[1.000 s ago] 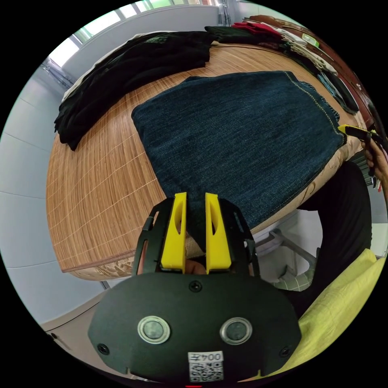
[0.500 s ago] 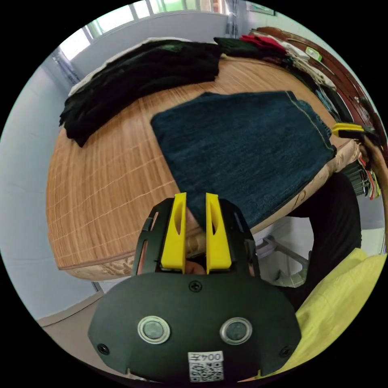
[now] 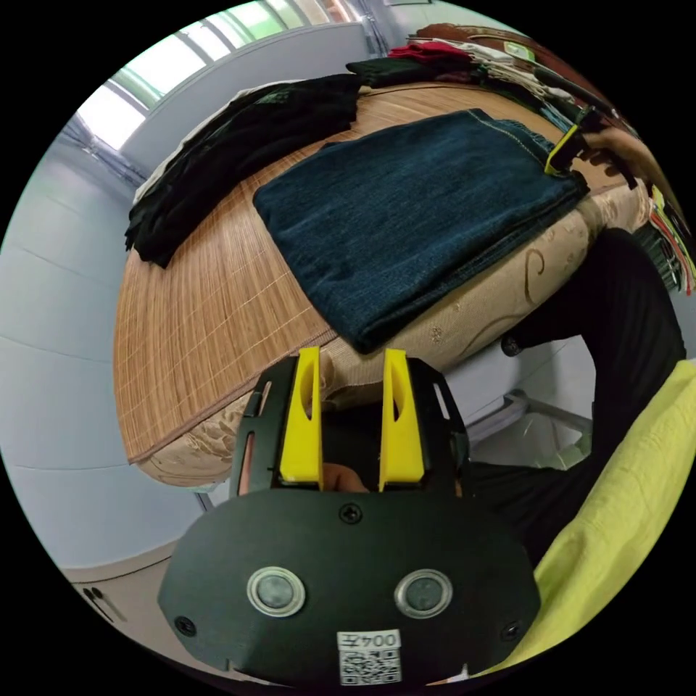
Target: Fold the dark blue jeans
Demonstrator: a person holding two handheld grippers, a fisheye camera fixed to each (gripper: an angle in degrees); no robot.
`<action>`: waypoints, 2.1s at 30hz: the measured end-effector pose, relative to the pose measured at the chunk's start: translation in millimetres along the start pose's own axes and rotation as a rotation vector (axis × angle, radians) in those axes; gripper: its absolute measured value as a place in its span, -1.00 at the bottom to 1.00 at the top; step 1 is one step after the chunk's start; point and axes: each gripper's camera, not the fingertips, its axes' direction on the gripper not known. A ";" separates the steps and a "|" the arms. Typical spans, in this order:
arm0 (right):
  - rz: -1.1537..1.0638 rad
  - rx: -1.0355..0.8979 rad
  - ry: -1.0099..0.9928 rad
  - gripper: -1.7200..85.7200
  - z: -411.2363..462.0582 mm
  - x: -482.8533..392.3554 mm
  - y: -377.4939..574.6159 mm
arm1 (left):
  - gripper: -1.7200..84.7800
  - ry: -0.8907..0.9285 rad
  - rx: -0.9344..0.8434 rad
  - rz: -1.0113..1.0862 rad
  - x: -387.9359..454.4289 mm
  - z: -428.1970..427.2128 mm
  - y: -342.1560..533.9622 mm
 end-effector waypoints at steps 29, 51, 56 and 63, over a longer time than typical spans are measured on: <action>0.114 0.201 0.003 -0.72 -20.4 21.2 106.4 | -0.68 0.244 0.033 -0.218 -98.9 181.3 117.8; 0.665 0.483 -0.469 -0.39 -12.8 199.0 262.7 | -0.41 0.555 -0.069 -0.137 -274.2 481.2 -69.0; 0.665 0.539 -0.684 -0.48 -3.7 223.5 284.6 | -0.41 0.624 -0.086 -0.178 -299.0 550.3 -82.7; 0.684 0.606 -0.736 -0.54 0.4 244.0 301.2 | -0.52 0.678 -0.031 -0.231 -323.5 607.8 -78.9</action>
